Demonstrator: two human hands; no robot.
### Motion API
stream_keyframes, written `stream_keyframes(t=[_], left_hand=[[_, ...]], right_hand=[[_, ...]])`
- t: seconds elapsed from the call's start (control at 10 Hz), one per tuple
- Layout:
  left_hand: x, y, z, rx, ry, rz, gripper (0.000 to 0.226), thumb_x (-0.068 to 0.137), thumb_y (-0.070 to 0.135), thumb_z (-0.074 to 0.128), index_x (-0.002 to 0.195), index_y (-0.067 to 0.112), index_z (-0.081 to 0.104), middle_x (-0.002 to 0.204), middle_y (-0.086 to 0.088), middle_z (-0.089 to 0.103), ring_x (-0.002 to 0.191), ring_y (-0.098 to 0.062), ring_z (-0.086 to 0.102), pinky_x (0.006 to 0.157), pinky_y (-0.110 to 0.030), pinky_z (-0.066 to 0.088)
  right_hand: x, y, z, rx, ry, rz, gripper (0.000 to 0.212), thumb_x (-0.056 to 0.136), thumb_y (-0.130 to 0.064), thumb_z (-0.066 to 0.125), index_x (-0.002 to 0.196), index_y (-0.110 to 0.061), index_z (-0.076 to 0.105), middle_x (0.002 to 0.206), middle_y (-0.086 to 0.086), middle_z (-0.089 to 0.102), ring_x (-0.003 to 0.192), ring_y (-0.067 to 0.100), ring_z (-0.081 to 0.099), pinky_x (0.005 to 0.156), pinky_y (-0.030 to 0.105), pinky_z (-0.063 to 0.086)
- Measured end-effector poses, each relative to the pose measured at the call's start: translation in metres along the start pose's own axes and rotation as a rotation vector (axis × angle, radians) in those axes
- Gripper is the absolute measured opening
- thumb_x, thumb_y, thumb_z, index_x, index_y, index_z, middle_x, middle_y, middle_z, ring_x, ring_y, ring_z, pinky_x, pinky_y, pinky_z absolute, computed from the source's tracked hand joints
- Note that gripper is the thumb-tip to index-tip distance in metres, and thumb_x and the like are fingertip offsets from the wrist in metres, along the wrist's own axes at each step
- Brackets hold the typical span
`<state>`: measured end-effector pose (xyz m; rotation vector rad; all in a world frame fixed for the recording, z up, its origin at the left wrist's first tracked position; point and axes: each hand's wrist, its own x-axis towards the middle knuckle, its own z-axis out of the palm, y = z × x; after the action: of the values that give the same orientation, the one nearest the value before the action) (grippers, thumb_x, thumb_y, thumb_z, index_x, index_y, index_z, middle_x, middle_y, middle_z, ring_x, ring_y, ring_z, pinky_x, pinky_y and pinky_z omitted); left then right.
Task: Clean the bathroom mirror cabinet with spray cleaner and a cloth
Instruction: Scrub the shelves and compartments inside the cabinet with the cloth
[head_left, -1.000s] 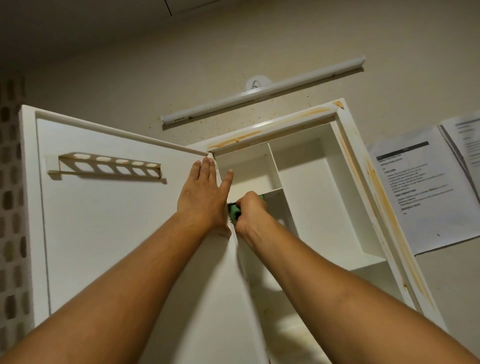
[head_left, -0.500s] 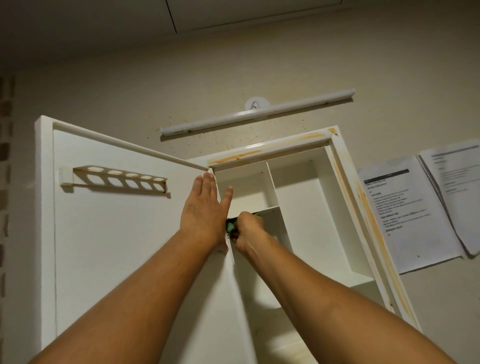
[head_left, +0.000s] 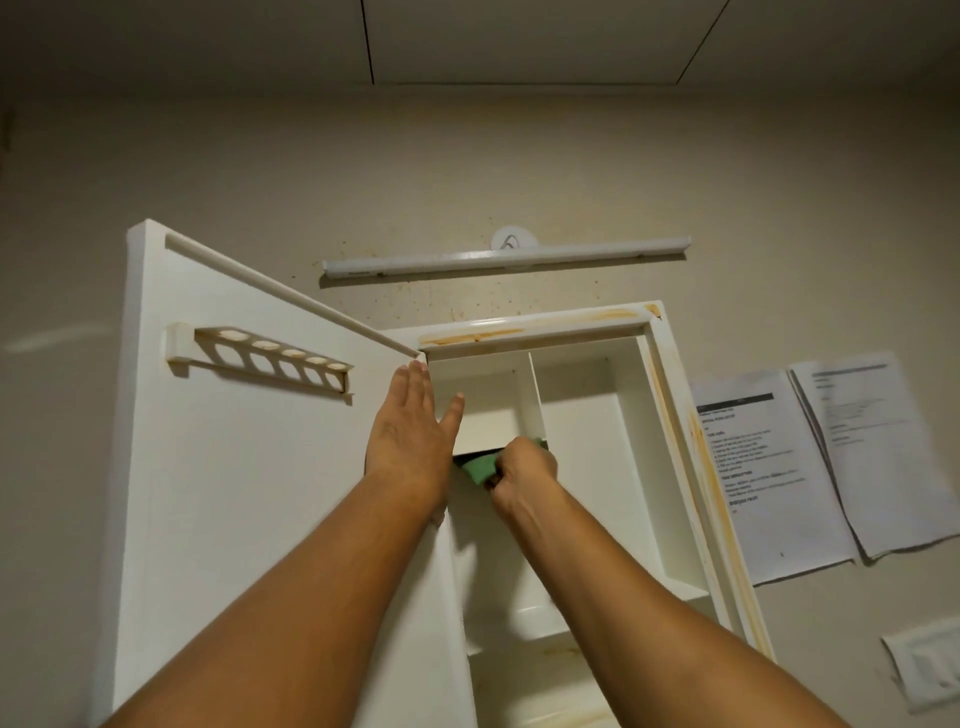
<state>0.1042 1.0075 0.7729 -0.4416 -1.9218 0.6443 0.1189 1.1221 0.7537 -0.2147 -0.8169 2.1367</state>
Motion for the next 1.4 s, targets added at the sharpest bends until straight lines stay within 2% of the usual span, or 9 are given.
stream_keyframes(t=[0.1, 0.2, 0.3, 0.4, 0.6, 0.7, 1.1, 1.3, 1.4], left_hand=[[0.000, -0.001, 0.002, 0.002, 0.000, -0.006, 0.136, 0.077, 0.078, 0.067, 0.161, 0.015, -0.019, 0.163, -0.036, -0.013, 0.153, -0.050, -0.016, 0.125, -0.057, -0.009], [0.000, 0.000, 0.003, -0.005, -0.001, 0.005, 0.135, 0.078, 0.077, 0.067, 0.161, 0.015, -0.019, 0.163, -0.036, -0.013, 0.153, -0.051, -0.016, 0.125, -0.057, -0.009], [-0.001, 0.001, 0.002, -0.019, -0.017, -0.001, 0.135, 0.078, 0.076, 0.068, 0.161, 0.015, -0.019, 0.163, -0.037, -0.013, 0.153, -0.051, -0.016, 0.125, -0.057, -0.009], [-0.002, -0.002, -0.001, -0.021, -0.019, 0.001, 0.135, 0.078, 0.075, 0.069, 0.161, 0.015, -0.019, 0.163, -0.038, -0.013, 0.152, -0.052, -0.016, 0.124, -0.058, -0.009], [0.003, -0.001, 0.002, -0.030, 0.008, 0.010, 0.125, 0.085, 0.067, 0.066, 0.161, 0.015, -0.019, 0.163, -0.038, -0.011, 0.153, -0.051, -0.015, 0.124, -0.058, -0.008], [0.004, 0.001, 0.004, -0.028, 0.006, 0.006, 0.122, 0.088, 0.064, 0.066, 0.161, 0.015, -0.019, 0.162, -0.038, -0.013, 0.152, -0.052, -0.016, 0.124, -0.058, -0.009], [0.000, -0.005, -0.005, -0.019, -0.028, -0.001, 0.117, 0.091, 0.062, 0.061, 0.161, 0.014, -0.020, 0.162, -0.038, -0.013, 0.153, -0.051, -0.014, 0.125, -0.057, -0.007], [-0.003, -0.004, -0.011, -0.041, -0.074, 0.004, 0.118, 0.090, 0.062, 0.062, 0.161, 0.012, -0.019, 0.164, -0.035, -0.013, 0.153, -0.050, -0.014, 0.125, -0.058, -0.007], [-0.004, -0.003, -0.015, -0.040, -0.083, 0.004, 0.113, 0.093, 0.060, 0.058, 0.161, 0.012, -0.018, 0.165, -0.034, -0.012, 0.153, -0.049, -0.014, 0.124, -0.057, -0.010]], right_hand=[[-0.008, -0.009, -0.003, 0.137, 0.007, 0.011, 0.032, 0.095, 0.012, 0.037, 0.114, -0.003, 0.058, 0.112, 0.021, 0.065, 0.101, 0.042, 0.068, 0.091, 0.066, 0.053], [-0.015, -0.013, -0.005, 0.078, -0.052, 0.030, 0.050, 0.063, -0.005, 0.085, 0.105, -0.007, 0.058, 0.085, 0.011, 0.054, 0.094, 0.024, 0.061, 0.103, 0.036, 0.048], [0.010, 0.004, 0.004, -0.110, 0.096, 0.174, 0.097, 0.035, -0.013, 0.087, 0.127, -0.010, 0.058, 0.087, 0.008, 0.051, 0.107, 0.012, 0.057, 0.108, 0.019, 0.023], [0.019, 0.004, -0.001, 1.012, 0.431, 0.351, 0.022, 0.096, -0.009, 0.055, 0.118, -0.007, 0.060, 0.119, 0.013, 0.063, 0.104, 0.032, 0.063, 0.099, 0.046, 0.054], [-0.005, 0.003, -0.001, 0.141, 0.140, 0.013, 0.034, 0.106, -0.014, 0.037, 0.134, -0.001, 0.051, 0.088, 0.011, 0.053, 0.073, 0.025, 0.056, 0.074, 0.034, 0.056], [0.002, 0.006, -0.004, 0.044, 0.072, -0.028, 0.041, 0.105, -0.011, 0.039, 0.142, 0.002, 0.047, 0.114, 0.021, 0.062, 0.102, 0.036, 0.065, 0.098, 0.045, 0.052], [-0.024, 0.008, -0.061, 0.067, -0.173, -0.095, 0.046, 0.095, 0.014, 0.038, 0.121, -0.011, 0.066, 0.101, 0.015, 0.072, 0.097, 0.028, 0.067, 0.085, 0.038, 0.053], [-0.043, -0.034, -0.103, -0.637, -0.220, -0.874, 0.054, 0.089, 0.012, 0.043, 0.117, -0.024, 0.072, 0.113, -0.001, 0.072, 0.107, 0.016, 0.065, 0.090, 0.032, 0.056], [-0.021, -0.039, -0.103, -1.675, -0.477, -1.750, 0.041, 0.084, -0.005, 0.059, 0.121, -0.019, 0.072, 0.121, 0.001, 0.072, 0.112, 0.023, 0.064, 0.098, 0.039, 0.052]])
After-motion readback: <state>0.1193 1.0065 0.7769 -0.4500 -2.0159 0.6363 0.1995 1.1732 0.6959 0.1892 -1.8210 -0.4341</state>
